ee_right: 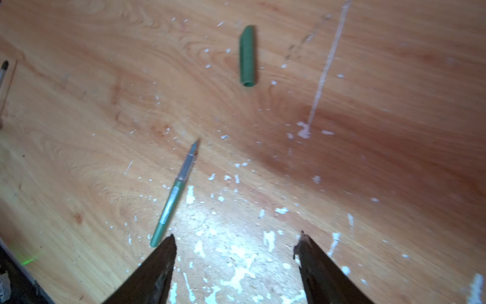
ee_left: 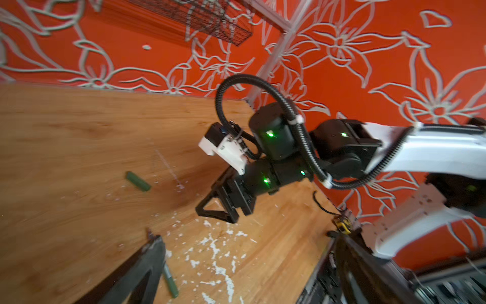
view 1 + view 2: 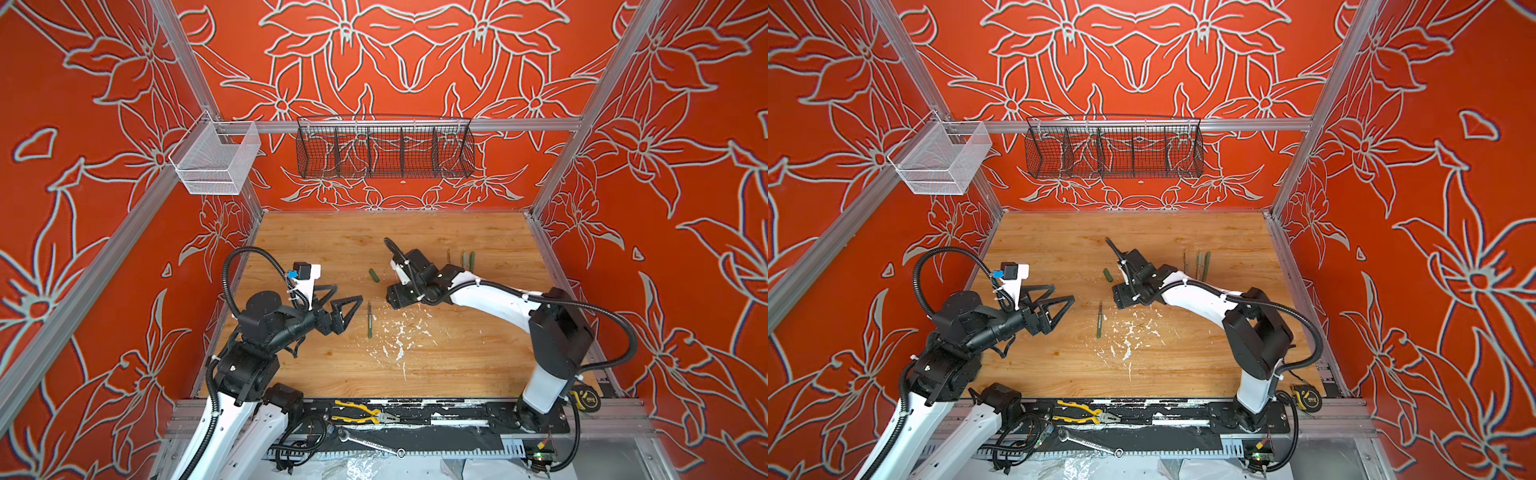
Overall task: Insert pens into pen caps
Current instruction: Place a pen at the top-right of the table, then rotate the pen cap at the center of the table.
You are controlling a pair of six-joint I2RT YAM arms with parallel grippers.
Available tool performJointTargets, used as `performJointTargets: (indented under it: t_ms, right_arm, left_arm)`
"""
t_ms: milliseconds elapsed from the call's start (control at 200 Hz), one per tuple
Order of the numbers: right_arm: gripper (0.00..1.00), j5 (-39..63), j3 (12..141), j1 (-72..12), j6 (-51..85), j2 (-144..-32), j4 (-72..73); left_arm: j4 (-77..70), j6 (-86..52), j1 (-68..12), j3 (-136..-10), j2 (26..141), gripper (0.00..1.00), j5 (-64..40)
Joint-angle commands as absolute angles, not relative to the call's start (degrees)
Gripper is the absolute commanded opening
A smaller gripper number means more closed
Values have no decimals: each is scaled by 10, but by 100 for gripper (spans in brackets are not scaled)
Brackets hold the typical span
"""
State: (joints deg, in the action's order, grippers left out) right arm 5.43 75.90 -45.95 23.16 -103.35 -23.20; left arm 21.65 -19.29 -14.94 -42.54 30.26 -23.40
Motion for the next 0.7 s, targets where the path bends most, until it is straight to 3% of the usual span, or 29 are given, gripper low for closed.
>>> performJointTargets:
  t_ms: [0, 155, 270, 445, 691]
  right_arm:
    - [75, 49, 816, -466, 239, -1087, -225]
    - [73, 8, 940, -461, 207, -1190, -306]
    - [67, 7, 1026, -452, 182, -1258, -356]
    - [47, 34, 1090, -424, 178, -1313, -373]
    - [40, 53, 1156, -404, 149, -1366, -403]
  left_arm:
    - [277, -198, -146, -438, 297, 97, -83]
    - [300, -195, -146, -447, 293, 97, -60]
    - [294, -194, -146, -445, 289, 97, -61]
    - [282, -198, -146, -440, 292, 97, -67]
    - [279, -197, -146, -439, 290, 97, -70]
